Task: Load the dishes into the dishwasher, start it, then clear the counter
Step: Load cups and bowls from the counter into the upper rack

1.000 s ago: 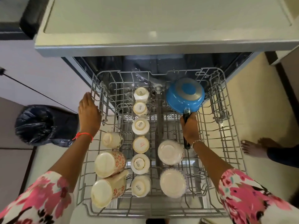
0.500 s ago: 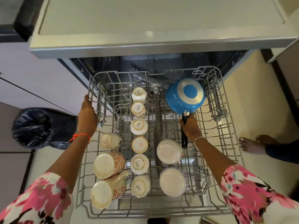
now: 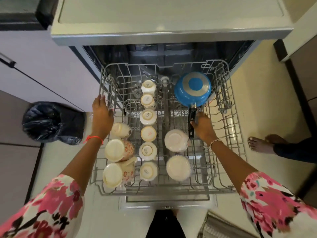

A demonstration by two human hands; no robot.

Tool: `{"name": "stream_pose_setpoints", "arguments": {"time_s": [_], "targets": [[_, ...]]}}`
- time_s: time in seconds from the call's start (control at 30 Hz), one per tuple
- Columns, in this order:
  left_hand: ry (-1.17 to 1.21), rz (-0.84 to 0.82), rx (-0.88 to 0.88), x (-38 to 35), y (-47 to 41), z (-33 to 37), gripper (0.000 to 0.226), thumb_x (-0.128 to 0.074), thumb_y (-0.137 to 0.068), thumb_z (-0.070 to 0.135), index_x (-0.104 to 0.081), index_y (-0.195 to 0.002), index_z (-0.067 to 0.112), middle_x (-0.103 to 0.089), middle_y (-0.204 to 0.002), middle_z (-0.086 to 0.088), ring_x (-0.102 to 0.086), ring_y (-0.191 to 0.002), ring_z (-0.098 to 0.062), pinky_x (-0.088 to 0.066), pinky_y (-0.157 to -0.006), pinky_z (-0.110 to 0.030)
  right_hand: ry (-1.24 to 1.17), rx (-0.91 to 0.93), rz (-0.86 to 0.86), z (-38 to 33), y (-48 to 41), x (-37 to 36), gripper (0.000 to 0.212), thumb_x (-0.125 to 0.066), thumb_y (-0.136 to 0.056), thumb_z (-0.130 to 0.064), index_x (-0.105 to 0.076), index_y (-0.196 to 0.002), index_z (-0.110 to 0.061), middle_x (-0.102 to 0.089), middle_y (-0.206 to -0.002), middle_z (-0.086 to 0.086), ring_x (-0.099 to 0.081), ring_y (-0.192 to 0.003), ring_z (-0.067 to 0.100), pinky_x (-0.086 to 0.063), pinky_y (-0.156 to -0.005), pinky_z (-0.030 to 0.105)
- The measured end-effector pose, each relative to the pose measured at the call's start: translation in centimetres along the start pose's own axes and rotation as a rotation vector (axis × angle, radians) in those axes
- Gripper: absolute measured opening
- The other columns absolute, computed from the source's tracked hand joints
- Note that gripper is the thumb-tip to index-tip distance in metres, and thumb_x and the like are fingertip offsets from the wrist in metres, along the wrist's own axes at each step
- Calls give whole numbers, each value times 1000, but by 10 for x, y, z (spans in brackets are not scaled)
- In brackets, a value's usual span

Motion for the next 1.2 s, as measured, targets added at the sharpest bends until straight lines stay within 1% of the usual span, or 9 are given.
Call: {"name": "stream_pose_setpoints", "arguments": {"time_s": [0.07, 0.17, 0.23, 0.3, 0.43, 0.63, 0.8, 0.93, 1.2], "targets": [[79, -7, -77, 3, 37, 15, 48, -49, -93, 4, -34, -138, -2, -41, -139, -19, -38, -129, -31, -30, -110, -38, -129, 6, 6, -5, 34, 9, 33, -55, -92, -11, -51, -121, 2, -62, -98, 21, -58, -81, 24, -42, -66, 24], [331, -142, -12, 0, 115, 39, 33, -49, -94, 10, -48, -127, 4, -61, -94, 13, -60, -78, -17, -54, -72, -31, -390, -9, -27, -2, 97, 12, 12, -56, -91, -9, -63, -96, 0, -61, -69, 8, -55, -58, 3, -44, -56, 25], [418, -250, 107, -8, 171, 48, 29, -52, -93, 9, -52, -122, 5, -61, -74, 12, -59, -59, -8, -54, -61, -32, -517, -143, -66, 5, 142, 6, 12, -57, -91, -11, -64, -89, -2, -56, -54, 4, -49, -36, 2, -42, -42, 20], [509, -384, 262, -20, 225, 54, 33, -55, -90, 3, -53, -123, 7, -63, -68, -4, -56, -51, 0, -49, -54, -20, -620, -323, -162, 11, 185, -3, 9, -59, -90, -14, -64, -93, -7, -56, -50, 10, -44, -29, 7, -36, -33, 16], [625, -606, 434, -46, 291, 61, 35, -54, -87, -2, -55, -120, 11, -62, -60, -15, -53, -43, -7, -42, -43, -17, -751, -422, -345, 25, 241, -30, 16, -61, -87, -6, -59, -102, -11, -55, -55, 16, -44, -28, 15, -32, -30, 15], [632, -525, 403, -74, 292, 63, 13, -53, -92, 5, -60, -103, 6, -59, -55, -6, -50, -41, -1, -38, -47, -10, -773, -280, -169, 39, 253, -60, 13, -57, -89, -4, -66, -95, -11, -50, -42, -5, -39, -33, 9, -35, -36, 19], [603, -464, 346, -84, 287, 54, 16, -47, -90, -8, -63, -90, -2, -54, -52, 0, -48, -39, -1, -38, -47, -9, -835, -283, -135, 51, 243, -66, 20, -62, -84, 0, -70, -81, -17, -47, -39, -5, -35, -31, 12, -35, -35, 20], [609, -489, 342, -88, 283, 46, 20, -45, -90, -9, -63, -87, 1, -59, -56, 9, -51, -41, -3, -43, -50, -14, -876, -301, -132, 53, 243, -67, 17, -60, -85, 1, -70, -84, -13, -47, -39, -4, -34, -30, 11, -34, -35, 19], [690, -442, 332, -94, 235, 59, 20, -45, -90, -9, -61, -86, 2, -64, -69, 4, -49, -41, -4, -43, -47, -17, -898, -245, -94, 42, 193, -54, 19, -61, -84, 2, -70, -81, -15, -52, -41, -3, -35, -31, 10, -34, -34, 19]]}}
Point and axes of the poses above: each hand's wrist, its own y-axis away from the middle knuckle, its own x-axis out of the back of the hand, z = x × y, the point moved 2 cm from there along -y, towards the middle knuckle
